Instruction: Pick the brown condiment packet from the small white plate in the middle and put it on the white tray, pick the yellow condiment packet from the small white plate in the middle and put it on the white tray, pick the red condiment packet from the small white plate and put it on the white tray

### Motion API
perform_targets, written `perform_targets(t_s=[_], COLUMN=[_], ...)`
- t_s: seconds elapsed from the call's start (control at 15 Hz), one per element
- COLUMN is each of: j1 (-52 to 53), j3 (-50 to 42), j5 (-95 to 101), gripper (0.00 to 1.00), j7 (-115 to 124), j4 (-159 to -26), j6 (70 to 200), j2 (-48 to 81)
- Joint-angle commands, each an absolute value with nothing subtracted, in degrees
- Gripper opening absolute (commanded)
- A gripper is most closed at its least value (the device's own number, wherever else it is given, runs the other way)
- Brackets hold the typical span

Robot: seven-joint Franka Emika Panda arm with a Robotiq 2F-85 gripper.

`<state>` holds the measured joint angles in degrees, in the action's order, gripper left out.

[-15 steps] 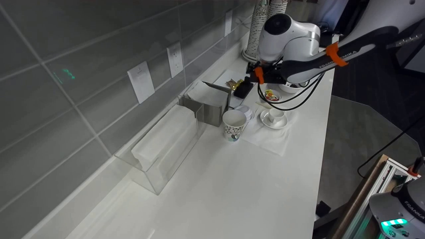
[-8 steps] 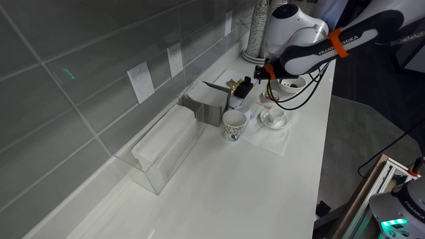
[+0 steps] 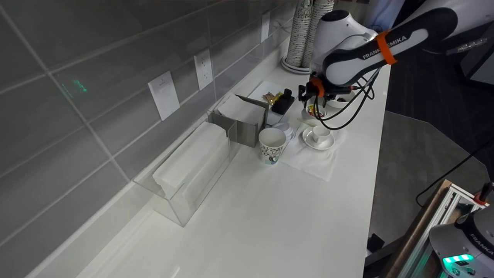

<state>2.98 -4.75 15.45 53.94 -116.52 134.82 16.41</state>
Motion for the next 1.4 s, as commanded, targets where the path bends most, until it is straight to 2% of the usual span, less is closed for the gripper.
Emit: perform_targets(t_s=[0.0, 0.07, 0.2, 0.4, 0.47, 0.53, 0.8, 1.0, 1.33], j1=[2.75, 2.86, 3.0, 2.99, 3.05, 3.12, 3.5, 3.59, 4.13], j3=[-4.48, -4.59, -4.82, -4.98, -5.03, -5.08, -5.3, -5.36, -5.79], j5=[11.74, 11.55, 11.44, 11.68, 11.88, 12.14, 13.21, 13.48, 14.24], gripper=[0.63, 0.6, 0.62, 0.58, 0.56, 0.49, 0.48, 0.52, 0.44], j7=[50.55, 50.41, 50.26, 50.27, 50.31, 50.28, 49.87, 48.89, 46.17], j4=[-114.93, -114.81, -114.57, -114.69, -114.74, -114.68, -113.84, -113.59, -114.03], j6=[132.2, 131.89, 131.36, 132.62, 133.07, 133.43, 133.27, 134.35, 139.21], j2=[18.33, 18.68, 19.3, 19.66, 19.78, 19.92, 20.68, 21.35, 22.22])
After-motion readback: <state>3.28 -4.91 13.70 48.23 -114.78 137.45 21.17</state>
